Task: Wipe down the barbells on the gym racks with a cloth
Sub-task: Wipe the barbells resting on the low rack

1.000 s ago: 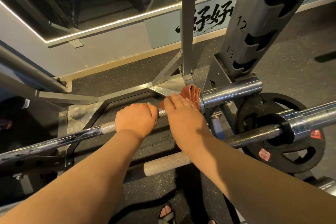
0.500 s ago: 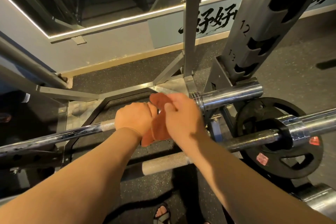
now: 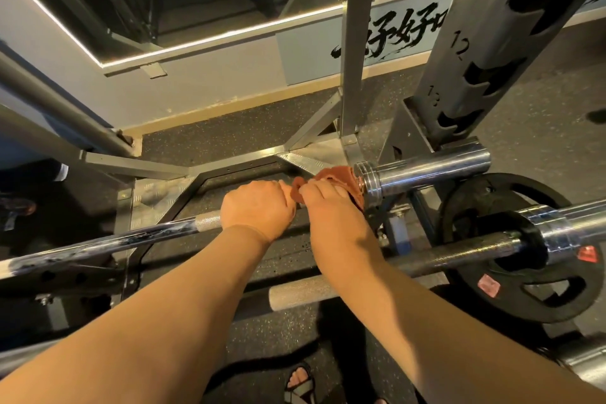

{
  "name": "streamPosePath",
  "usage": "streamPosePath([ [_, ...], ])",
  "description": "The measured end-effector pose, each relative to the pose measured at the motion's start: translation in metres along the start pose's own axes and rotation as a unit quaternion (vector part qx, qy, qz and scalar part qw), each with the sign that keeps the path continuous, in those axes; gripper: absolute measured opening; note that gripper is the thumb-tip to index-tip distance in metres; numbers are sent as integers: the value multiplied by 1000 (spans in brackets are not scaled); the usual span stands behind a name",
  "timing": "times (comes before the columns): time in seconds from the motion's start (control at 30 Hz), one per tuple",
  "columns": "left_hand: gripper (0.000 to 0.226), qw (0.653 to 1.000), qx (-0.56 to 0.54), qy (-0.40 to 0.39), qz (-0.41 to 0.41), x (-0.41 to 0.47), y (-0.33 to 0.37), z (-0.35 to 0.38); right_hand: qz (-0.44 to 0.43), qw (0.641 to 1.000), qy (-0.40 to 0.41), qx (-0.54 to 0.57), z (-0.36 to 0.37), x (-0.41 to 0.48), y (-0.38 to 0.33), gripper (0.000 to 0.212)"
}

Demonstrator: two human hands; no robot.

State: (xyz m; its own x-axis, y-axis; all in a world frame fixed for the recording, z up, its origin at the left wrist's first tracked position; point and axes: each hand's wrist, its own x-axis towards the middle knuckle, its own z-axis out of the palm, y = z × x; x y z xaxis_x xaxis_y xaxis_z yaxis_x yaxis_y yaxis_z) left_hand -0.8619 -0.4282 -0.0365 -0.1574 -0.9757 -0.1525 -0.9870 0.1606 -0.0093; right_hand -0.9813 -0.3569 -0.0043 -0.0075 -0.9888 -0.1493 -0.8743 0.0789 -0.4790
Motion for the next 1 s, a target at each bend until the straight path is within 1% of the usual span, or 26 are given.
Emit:
streamPosePath([
  [0.07,53,1000,2,4,5,-1,1,-2,-16,999,-28,22,-9,-5,9,45],
  [0.13,49,1000,2,8,10,-2,2,-5,-7,996,-45,79,-24,-15,22,35],
  [0.2,48,1000,7,4,19,-2,1,-7,32,984,-11,173,-40,-23,33,26],
  [0.23,48,1000,7,2,23,-2,1,-8,55,974,30,218,-49,-23,35,26],
  [0.27,48,1000,3,1,25,-3,1,-8,66,967,77,232,-50,-19,38,28],
  [0.3,49,1000,-3,0,25,-3,1,-9,59,966,120,222,-51,-14,39,31],
  [0.33,49,1000,-5,0,25,-3,1,-9,58,974,118,185,-52,-8,34,39],
  [0.37,50,1000,-5,1,25,-3,1,-8,45,984,119,124,-45,-2,34,47],
  [0.4,50,1000,-4,2,24,-2,1,-7,41,989,105,98,-35,1,30,49],
  [0.43,50,1000,-4,3,21,-1,1,-6,30,992,76,95,-22,2,24,46],
  [0.47,50,1000,-3,5,21,-1,1,-5,28,991,37,122,-10,0,14,44],
  [0.53,50,1000,4,1,27,-1,0,-4,24,996,28,79,5,-3,-5,48],
  [0.57,50,999,9,-2,30,0,-1,-4,13,997,11,81,4,-8,-12,52],
  [0.63,51,999,9,5,32,-1,-1,-3,-27,998,-2,57,-2,-8,-7,55],
  [0.7,52,1000,8,13,25,-1,0,-4,-31,999,-18,23,-14,-6,14,55],
  [0.77,51,1000,1,15,24,0,0,-2,9,1000,-1,25,-21,-7,27,52],
  [0.83,52,999,-6,19,27,-1,0,-2,46,998,37,27,-17,-8,15,50],
  [0.87,52,999,-5,18,28,-1,0,-2,57,998,40,13,-11,-6,3,52],
  [0.93,50,1000,3,8,27,0,-1,-2,28,999,17,2,3,-3,-17,60],
  [1.0,50,1000,5,1,24,0,-1,-1,-12,1000,3,9,2,-2,-16,61],
])
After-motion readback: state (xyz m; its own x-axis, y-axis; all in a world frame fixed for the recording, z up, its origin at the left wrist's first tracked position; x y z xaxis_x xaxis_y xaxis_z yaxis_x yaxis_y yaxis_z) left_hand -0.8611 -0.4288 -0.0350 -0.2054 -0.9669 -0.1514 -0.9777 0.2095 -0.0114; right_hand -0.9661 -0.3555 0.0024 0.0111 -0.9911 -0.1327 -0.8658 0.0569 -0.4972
